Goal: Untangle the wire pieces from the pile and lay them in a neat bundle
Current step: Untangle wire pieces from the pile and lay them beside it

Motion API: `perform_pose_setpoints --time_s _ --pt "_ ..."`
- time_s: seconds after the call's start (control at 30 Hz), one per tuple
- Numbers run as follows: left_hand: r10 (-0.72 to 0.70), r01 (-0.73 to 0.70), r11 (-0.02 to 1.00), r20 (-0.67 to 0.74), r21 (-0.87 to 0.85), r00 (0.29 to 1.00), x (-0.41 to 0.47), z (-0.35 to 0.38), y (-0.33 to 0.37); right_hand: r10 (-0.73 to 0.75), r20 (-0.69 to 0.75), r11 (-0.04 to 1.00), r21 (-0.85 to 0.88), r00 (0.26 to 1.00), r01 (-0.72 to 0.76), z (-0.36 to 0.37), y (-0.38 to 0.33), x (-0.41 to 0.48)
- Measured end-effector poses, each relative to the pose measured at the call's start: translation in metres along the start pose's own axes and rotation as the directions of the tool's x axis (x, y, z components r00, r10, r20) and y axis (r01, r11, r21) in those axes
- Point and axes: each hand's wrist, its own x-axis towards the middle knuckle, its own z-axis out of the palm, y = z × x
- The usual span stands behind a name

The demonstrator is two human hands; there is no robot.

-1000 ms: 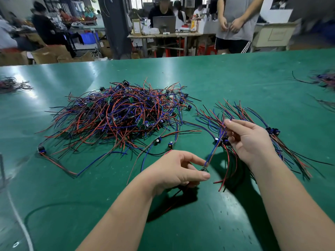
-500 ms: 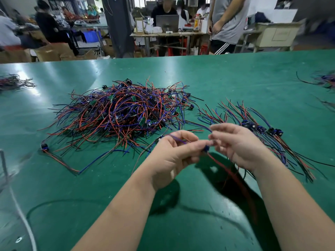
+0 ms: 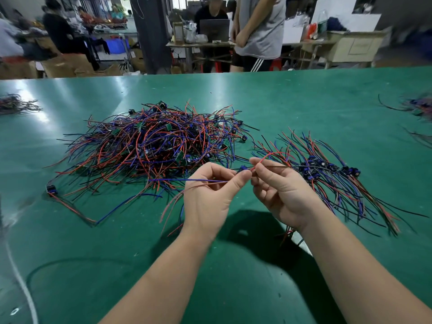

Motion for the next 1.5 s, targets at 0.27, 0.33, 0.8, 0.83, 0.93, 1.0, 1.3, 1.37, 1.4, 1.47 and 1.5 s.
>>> perform_pose_setpoints --time_s 0.27,0.33,0.8,0.83,0.93,1.0,1.3,1.37,1.4,1.47,1.5 --pt "0.088 -0.130 0.968 0.199 0.214 0.976 -0.008 0.004 -0.005 0.024 -0.044 0.998 -0.060 0.999 -0.027 0.001 0.003 0.003" --pt "0.175 -0.288 0.912 0.359 0.292 0.917 -0.008 0.001 -0.005 0.012 -0.075 0.999 -0.045 0.997 -0.015 -0.002 -0.004 0.003" --pt "-0.426 0.424 0.905 0.155 0.048 0.891 0.000 -0.002 0.000 -0.064 -0.066 0.919 -0.393 0.996 0.033 -0.004 0.006 0.000" --pt "-0.459 0.454 0.888 0.187 0.069 0.868 0.001 -0.004 0.001 -0.078 -0.086 0.922 -0.385 0.993 0.039 -0.005 0.003 0.001" --pt "-0.548 0.522 0.833 0.391 0.183 0.739 0.002 -0.010 0.005 -0.078 -0.201 0.977 -0.210 0.976 0.035 -0.013 -0.012 0.005" --pt "-0.590 0.526 0.802 0.511 0.283 0.625 0.001 -0.013 0.008 -0.060 -0.254 0.995 -0.095 0.965 0.037 -0.021 -0.024 0.006" --pt "-0.571 0.424 0.821 0.568 0.383 0.592 0.007 -0.025 0.010 -0.127 -0.319 0.979 0.111 0.939 0.170 -0.025 -0.030 0.006" --pt "-0.540 0.459 0.842 0.432 0.284 0.723 0.009 -0.022 0.004 -0.148 -0.357 0.976 0.096 0.922 0.194 -0.026 -0.032 0.006" --pt "-0.530 0.475 0.848 0.359 0.234 0.769 0.010 -0.020 0.000 -0.160 -0.355 0.986 -0.013 0.921 0.166 -0.025 -0.031 0.006" --pt "-0.515 0.491 0.857 0.242 0.155 0.822 0.012 -0.018 -0.006 -0.197 -0.226 0.914 -0.395 0.954 0.095 -0.023 -0.019 0.004" --pt "-0.512 0.496 0.859 0.208 0.127 0.834 0.012 -0.017 -0.008 -0.191 -0.111 0.804 -0.588 0.975 0.090 -0.020 -0.012 0.002"
